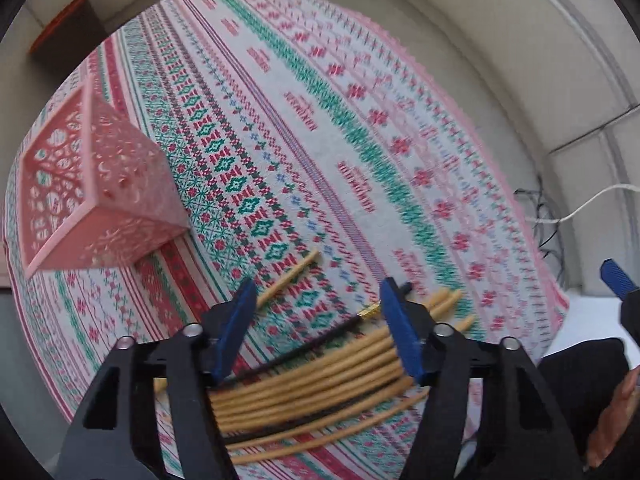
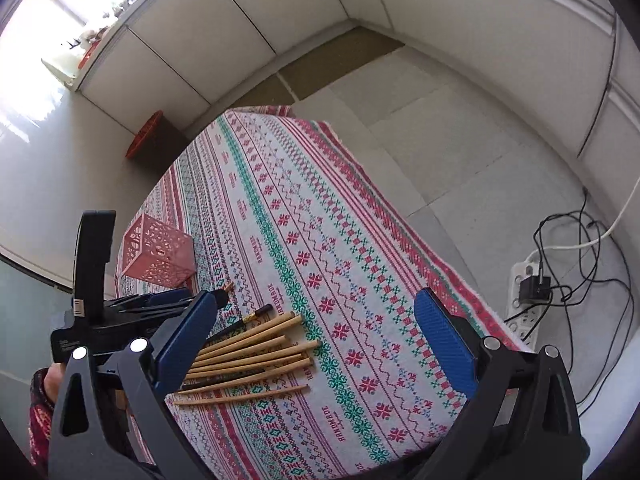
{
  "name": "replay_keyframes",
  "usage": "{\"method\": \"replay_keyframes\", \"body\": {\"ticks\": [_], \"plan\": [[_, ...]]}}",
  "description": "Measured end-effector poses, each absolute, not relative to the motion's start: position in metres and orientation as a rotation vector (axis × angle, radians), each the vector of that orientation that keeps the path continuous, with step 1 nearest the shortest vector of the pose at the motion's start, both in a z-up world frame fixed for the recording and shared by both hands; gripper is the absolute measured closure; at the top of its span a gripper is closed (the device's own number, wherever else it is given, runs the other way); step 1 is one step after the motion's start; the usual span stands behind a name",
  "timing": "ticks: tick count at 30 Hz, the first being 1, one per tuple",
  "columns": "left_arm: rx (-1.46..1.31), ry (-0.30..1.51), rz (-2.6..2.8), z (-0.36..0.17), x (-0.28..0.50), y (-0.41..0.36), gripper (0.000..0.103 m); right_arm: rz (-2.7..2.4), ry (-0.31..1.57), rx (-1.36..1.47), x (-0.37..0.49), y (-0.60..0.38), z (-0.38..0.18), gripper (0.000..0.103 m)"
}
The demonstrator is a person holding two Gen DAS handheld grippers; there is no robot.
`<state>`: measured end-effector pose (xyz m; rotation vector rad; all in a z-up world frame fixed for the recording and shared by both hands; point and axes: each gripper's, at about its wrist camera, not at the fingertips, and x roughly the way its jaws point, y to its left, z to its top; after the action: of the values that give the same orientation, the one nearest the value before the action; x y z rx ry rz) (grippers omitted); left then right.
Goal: Organize utensils
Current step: 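Grasp a wooden chopstick with the left tool while the right tool grasps a black chopstick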
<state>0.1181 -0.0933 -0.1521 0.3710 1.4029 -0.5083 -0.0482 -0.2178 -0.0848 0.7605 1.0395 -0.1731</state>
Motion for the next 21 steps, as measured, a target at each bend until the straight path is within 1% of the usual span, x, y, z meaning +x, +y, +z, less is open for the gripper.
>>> {"method": "replay_keyframes", "body": {"ticks": [3, 4, 5, 7, 9, 11, 12, 13, 15, 16, 17, 18, 19, 20, 21], "plan": [[0.418, 1.42, -0.486, -0.172, 0.124, -0.09, 0.049, -0.145, 1.092, 0.849, -0.041, -0.219, -0.1, 0.007], [0.428, 1.427, -0.484, -0.178, 0.125, -0.088, 0.052, -0.133, 1.107, 0.862, -0.038, -0.217, -0.103, 0.007], [0.441, 1.424, -0.491, -0.181, 0.124, -0.086, 0.051, -0.125, 1.117, 0.864, -0.035, -0.214, -0.104, 0.007], [0.471, 1.392, -0.521, -0.181, 0.12, -0.085, 0.054, -0.104, 1.138, 0.857, -0.027, -0.206, -0.106, 0.007], [0.495, 1.371, -0.542, -0.179, 0.116, -0.079, 0.062, -0.079, 1.157, 0.864, -0.019, -0.197, -0.106, 0.007], [0.505, 1.341, -0.559, -0.177, 0.111, -0.071, 0.078, -0.055, 1.177, 0.885, -0.007, -0.186, -0.108, 0.007], [0.509, 1.317, -0.56, -0.175, 0.108, -0.065, 0.085, -0.047, 1.186, 0.899, -0.001, -0.181, -0.111, 0.007], [0.514, 1.299, -0.559, -0.173, 0.105, -0.057, 0.089, -0.038, 1.198, 0.916, 0.005, -0.175, -0.114, 0.007], [0.516, 1.254, -0.571, -0.17, 0.097, -0.042, 0.093, -0.024, 1.228, 0.95, 0.015, -0.164, -0.122, 0.009], [0.52, 1.221, -0.571, -0.169, 0.09, -0.034, 0.095, -0.017, 1.25, 0.966, 0.02, -0.157, -0.128, 0.014], [0.514, 1.196, -0.574, -0.168, 0.083, -0.026, 0.097, -0.011, 1.265, 0.976, 0.024, -0.152, -0.133, 0.023], [0.5, 1.165, -0.575, -0.164, 0.077, -0.017, 0.098, -0.004, 1.279, 0.985, 0.029, -0.146, -0.136, 0.028], [0.489, 1.147, -0.57, -0.16, 0.073, -0.011, 0.098, -0.005, 1.286, 0.991, 0.031, -0.142, -0.139, 0.035], [0.468, 1.126, -0.569, -0.152, 0.069, -0.001, 0.099, -0.01, 1.282, 1.002, 0.034, -0.137, -0.14, 0.038], [0.451, 1.102, -0.566, -0.143, 0.064, 0.007, 0.099, -0.013, 1.277, 1.006, 0.037, -0.135, -0.14, 0.038]]}}
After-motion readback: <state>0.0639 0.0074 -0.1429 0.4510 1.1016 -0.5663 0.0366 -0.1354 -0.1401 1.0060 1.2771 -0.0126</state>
